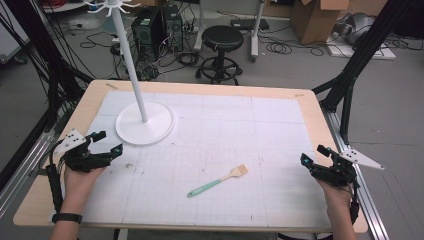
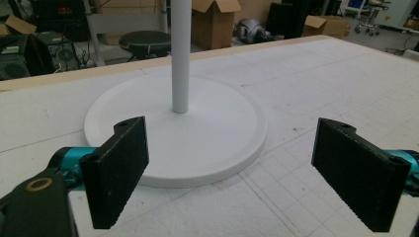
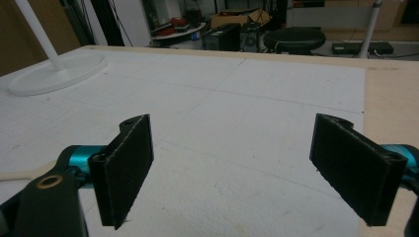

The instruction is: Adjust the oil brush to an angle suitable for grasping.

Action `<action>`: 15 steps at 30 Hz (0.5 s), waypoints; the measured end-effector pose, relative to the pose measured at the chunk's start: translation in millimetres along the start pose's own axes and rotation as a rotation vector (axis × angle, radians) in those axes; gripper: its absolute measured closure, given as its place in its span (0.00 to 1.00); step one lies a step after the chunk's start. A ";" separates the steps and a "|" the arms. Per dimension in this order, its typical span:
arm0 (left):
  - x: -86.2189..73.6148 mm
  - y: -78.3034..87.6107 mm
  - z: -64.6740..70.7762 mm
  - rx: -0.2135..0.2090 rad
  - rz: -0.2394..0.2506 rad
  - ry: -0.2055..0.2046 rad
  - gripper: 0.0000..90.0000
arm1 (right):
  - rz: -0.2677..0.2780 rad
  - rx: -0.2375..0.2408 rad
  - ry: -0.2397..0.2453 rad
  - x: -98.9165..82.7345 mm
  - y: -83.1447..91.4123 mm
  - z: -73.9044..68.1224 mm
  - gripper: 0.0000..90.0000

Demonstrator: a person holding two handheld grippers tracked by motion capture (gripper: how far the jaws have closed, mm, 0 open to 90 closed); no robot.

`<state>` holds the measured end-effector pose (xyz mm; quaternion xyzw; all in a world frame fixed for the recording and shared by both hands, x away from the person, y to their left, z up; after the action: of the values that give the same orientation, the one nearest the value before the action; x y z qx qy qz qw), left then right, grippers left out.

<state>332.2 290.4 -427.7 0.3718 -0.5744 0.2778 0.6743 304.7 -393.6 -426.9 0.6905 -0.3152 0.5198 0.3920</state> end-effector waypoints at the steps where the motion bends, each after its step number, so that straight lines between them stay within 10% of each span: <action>1: 0.1 -0.1 0.2 0.000 0.003 0.004 0.17 | 0.001 -0.001 -0.001 -0.1 0.1 -0.1 0.18; 15: 4.0 2.8 3.8 -0.010 0.035 0.002 0.17 | 0.001 -0.006 -0.003 0.5 -0.9 1.7 0.18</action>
<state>328.6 288.6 -423.0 0.3581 -0.5816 0.2867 0.6718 306.3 -394.7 -426.9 0.6897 -0.3179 0.5181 0.3934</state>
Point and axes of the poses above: each handheld gripper's, and its own axes: y roughly backward along the jaws, x roughly out of its top, z roughly to its right, the point moved 3 cm from there along -y, roughly forward along the jaws, and after that the axes turned 4 degrees about z, right-handed, at the moved point
